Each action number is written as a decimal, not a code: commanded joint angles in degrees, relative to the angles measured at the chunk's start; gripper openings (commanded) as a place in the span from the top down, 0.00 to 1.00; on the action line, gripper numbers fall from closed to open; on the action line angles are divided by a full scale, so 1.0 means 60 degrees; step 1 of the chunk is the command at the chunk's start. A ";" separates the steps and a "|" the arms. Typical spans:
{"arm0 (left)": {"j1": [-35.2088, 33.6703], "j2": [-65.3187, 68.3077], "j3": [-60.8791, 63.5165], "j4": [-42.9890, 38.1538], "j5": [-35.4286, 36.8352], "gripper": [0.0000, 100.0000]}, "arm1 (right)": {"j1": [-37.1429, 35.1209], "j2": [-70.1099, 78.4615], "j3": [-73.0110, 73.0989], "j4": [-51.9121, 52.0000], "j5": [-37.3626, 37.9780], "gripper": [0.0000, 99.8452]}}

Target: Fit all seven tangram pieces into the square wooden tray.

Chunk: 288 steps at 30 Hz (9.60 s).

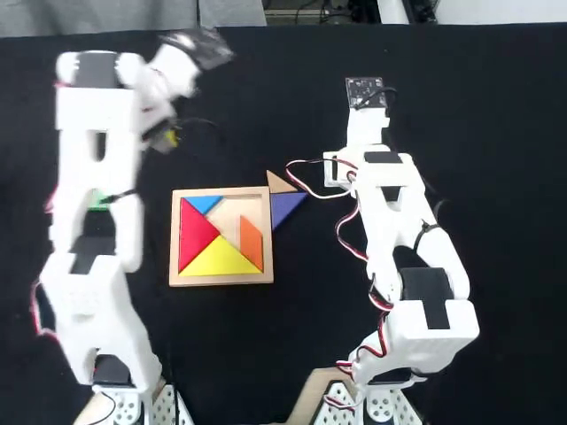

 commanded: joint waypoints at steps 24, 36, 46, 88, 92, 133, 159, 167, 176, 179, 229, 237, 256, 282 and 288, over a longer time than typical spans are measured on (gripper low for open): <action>-0.3465 -0.1084 0.6982 -0.5084 0.4527 0.71 | -0.0147 -0.0037 -0.0505 -0.0088 -0.0103 0.99; -0.3758 0.0659 0.6293 -0.6007 0.4498 0.71 | -0.0161 -0.0037 -0.0520 -0.0088 -0.0103 0.99; -0.4022 0.1802 0.5458 -0.5963 0.4044 0.71 | -0.0176 -0.0037 -0.0520 -0.0088 -0.0103 0.99; 0.2249 -0.1670 0.4125 -0.0908 0.6637 0.87 | 0.0513 -0.0110 -0.0579 -0.0088 -0.0161 0.99; 0.2381 -0.1377 0.5575 -0.2799 0.7165 0.87 | 0.0527 -0.0110 -0.0579 -0.0088 -0.0147 0.99; 0.1883 -0.0996 0.8872 -0.6403 0.4117 0.74 | 0.0454 -0.0125 -0.0593 -0.0132 -0.0117 0.99; 0.0974 -0.3311 0.4901 -0.0718 0.4996 0.74 | 0.0425 -0.0125 -0.0593 -0.0103 -0.0117 0.99; -0.1590 -0.4703 0.5927 0.0015 0.6022 0.74 | -0.1026 -0.0125 -0.0608 -0.0044 0.2198 0.99; -0.3480 -0.6505 1.2549 -0.3927 0.7121 0.74 | -0.2300 0.0549 -0.4271 0.3766 0.1758 0.82; -0.3861 -0.7575 1.5480 -0.6491 0.7487 0.74 | -0.2857 0.1531 -0.5106 0.3883 0.1700 0.82; -0.3919 -1.0725 1.9802 -1.0110 0.8278 0.74 | -0.2198 0.5150 -0.9956 0.7780 -0.1055 0.81; -0.3919 -1.0725 1.9802 -1.0110 0.8278 0.74 | -0.2359 0.5194 -0.9516 0.7751 -0.1128 0.74; -0.3963 -1.0725 1.9817 -1.0051 0.8278 0.74 | -0.2037 0.6147 -0.9648 0.7458 -0.1070 0.74; -0.3934 -1.0696 1.9817 -1.0110 0.8278 0.74 | -0.2476 0.4095 -1.0601 1.0022 -0.1114 0.86; -0.3934 -1.0696 1.9817 -1.0110 0.8278 0.74 | -0.3619 0.2103 -1.0234 1.0755 -0.1128 0.86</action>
